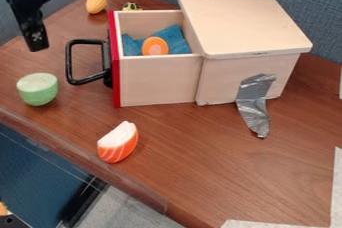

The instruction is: Close the drawer

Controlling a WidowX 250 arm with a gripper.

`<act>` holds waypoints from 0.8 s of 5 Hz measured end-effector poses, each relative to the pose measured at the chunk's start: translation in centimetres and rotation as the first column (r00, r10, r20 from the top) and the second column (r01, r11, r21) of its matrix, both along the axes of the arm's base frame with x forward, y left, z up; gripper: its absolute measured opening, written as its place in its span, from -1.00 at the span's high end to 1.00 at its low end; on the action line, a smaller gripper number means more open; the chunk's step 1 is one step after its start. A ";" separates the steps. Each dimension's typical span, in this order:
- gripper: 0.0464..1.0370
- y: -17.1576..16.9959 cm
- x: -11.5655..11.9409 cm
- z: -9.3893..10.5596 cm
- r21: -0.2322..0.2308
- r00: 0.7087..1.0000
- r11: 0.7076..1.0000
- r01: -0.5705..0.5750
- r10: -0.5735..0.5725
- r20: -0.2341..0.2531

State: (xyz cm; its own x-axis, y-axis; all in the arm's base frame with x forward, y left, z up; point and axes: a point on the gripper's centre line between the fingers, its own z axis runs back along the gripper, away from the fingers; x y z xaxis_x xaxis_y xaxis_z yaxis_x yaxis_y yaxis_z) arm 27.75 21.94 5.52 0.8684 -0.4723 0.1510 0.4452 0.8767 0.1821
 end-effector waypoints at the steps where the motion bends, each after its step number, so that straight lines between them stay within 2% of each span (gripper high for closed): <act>1: -0.93 -0.2 -0.4 -1.7 0.000 0.999 1.000 -0.012 0.012 -0.030; 4: -0.93 -1.3 0.2 -2.7 -0.020 0.998 0.999 -0.038 0.037 -0.042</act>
